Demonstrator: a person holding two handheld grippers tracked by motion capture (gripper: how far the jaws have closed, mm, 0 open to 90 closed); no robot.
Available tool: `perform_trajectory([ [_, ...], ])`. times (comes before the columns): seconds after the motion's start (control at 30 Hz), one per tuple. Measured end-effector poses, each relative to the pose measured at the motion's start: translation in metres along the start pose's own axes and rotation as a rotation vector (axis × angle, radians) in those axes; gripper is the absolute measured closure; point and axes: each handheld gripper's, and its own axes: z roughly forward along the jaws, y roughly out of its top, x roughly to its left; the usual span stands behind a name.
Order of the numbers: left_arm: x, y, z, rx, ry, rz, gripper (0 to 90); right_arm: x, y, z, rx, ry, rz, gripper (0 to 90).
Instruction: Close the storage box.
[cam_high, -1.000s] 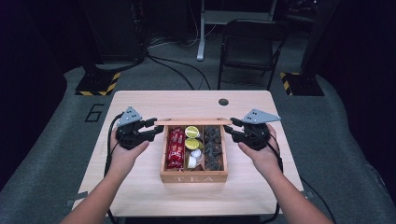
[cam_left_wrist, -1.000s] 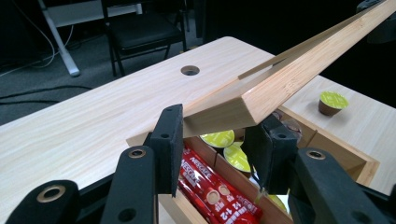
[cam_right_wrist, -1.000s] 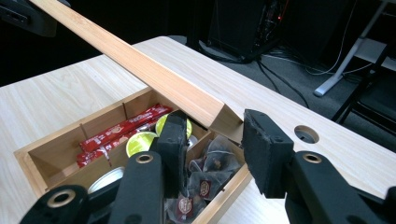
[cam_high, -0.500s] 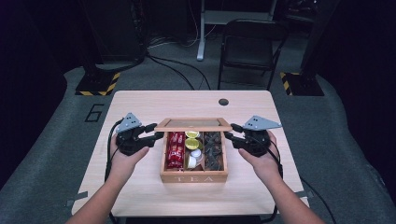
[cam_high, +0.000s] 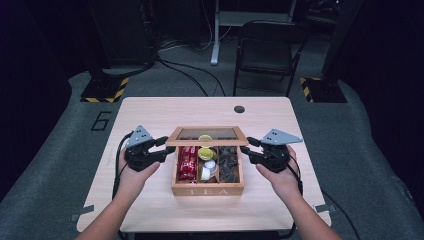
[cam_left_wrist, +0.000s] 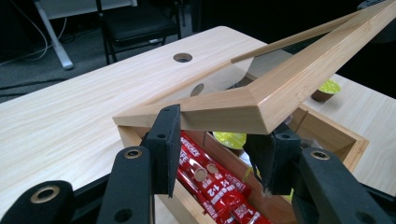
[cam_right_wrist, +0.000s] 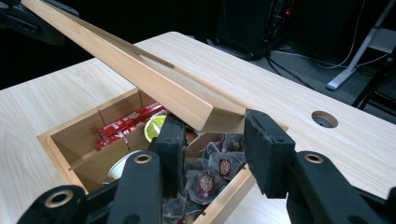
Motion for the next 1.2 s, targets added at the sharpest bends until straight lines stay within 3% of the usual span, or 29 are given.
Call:
perform_trajectory([
  [0.2, -0.002, -0.008, -0.001, -0.001, -0.004, 0.000, 55.5, 0.004, -0.006, 0.000, 0.003, -0.003, 0.002, 59.2],
  [0.53, -0.007, -0.023, -0.003, -0.006, -0.031, -0.041, 55.0, 0.009, -0.019, -0.001, 0.007, 0.003, 0.011, 58.3],
  [0.77, -0.010, -0.032, -0.003, 0.009, -0.033, -0.032, 55.1, 0.012, -0.030, -0.001, 0.001, 0.011, 0.030, 57.8],
  [0.93, -0.013, -0.042, -0.002, 0.017, -0.034, -0.027, 55.1, 0.016, -0.040, -0.001, 0.017, 0.006, -0.011, 57.9],
  [1.03, -0.015, -0.047, -0.001, 0.003, -0.032, -0.036, 55.1, 0.019, -0.044, -0.001, 0.015, 0.002, -0.008, 57.9],
  [1.2, -0.018, -0.059, 0.000, 0.022, -0.040, -0.041, 55.3, 0.023, -0.052, -0.001, 0.036, 0.005, -0.016, 57.9],
])
